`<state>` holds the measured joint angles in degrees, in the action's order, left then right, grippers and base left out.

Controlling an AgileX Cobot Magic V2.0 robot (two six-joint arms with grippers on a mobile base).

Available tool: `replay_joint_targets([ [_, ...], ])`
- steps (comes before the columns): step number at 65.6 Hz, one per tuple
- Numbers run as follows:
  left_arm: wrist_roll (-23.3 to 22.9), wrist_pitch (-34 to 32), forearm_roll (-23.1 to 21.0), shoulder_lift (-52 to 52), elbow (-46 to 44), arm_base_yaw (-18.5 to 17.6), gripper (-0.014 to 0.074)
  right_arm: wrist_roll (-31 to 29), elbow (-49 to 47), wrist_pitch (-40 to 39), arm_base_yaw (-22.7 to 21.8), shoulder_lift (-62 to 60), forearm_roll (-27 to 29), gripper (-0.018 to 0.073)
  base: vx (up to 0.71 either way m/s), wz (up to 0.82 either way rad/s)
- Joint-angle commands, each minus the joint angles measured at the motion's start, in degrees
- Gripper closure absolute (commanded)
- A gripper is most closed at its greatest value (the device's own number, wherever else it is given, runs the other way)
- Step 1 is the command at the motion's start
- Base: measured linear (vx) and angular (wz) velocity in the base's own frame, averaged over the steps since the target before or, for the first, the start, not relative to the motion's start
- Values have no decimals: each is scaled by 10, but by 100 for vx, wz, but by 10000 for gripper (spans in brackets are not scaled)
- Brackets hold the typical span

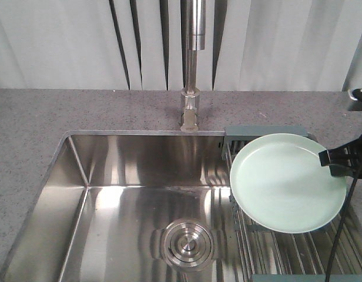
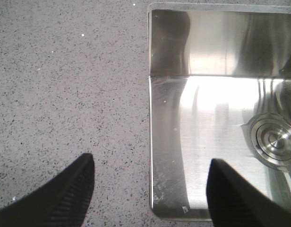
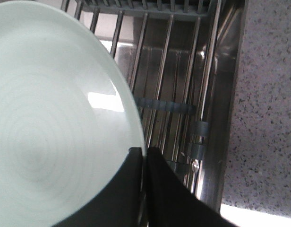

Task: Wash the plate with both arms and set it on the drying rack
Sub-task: 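Move the plate with the right gripper over the drying rack, then lower the plate onto the rack and open the right gripper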

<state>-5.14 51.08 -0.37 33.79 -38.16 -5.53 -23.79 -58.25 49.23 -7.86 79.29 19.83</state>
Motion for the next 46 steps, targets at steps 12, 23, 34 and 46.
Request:
replay_joint_targets([
  [12, -4, -32, -1, 0, -14, 1, 129, 66, -12, -34, -4, -19, -102, 561, 0, 0],
  [23, -4, -32, -1, 0, -14, 1, 129, 86, -12, -53, -3, -19, -132, 561, 0, 0],
  [34, -4, -32, -1, 0, -14, 1, 129, 85, -18, -65, -3, -15, -135, 561, 0, 0],
  [46, -4, -32, -1, 0, -14, 1, 129, 82, -57, -41, -3, 30, -136, 561, 0, 0],
])
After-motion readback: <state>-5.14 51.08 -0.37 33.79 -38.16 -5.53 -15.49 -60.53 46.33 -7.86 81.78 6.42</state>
